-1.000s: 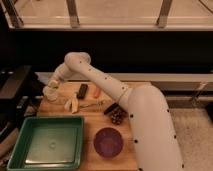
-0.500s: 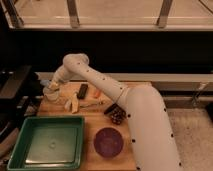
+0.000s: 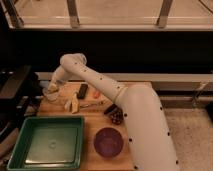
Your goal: Place sponge in paper cup
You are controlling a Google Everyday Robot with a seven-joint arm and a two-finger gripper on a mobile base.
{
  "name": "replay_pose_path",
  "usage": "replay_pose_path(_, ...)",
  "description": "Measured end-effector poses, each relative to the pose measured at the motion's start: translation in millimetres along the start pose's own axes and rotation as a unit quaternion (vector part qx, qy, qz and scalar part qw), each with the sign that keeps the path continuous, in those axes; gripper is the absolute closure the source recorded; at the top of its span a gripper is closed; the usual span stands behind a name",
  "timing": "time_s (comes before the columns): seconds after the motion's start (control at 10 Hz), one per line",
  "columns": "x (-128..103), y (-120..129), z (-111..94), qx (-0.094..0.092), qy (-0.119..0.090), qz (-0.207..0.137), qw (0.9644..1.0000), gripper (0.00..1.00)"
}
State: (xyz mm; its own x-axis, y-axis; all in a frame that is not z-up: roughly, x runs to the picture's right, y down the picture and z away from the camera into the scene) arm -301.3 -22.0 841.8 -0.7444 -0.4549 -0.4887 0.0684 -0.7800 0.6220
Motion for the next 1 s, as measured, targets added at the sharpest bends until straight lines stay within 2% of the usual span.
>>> replay_pose_path(0.2,0,-4,1,0.005,0.003,0.004,1.0000,0.20)
replay_pose_path(0.6,0,-1,-3,0.001,0.003,0.008,1.0000,0.20)
replay_pose_path(1.0,-2,24,-37,-0.029,0.033,0.028,0.9987,0.20)
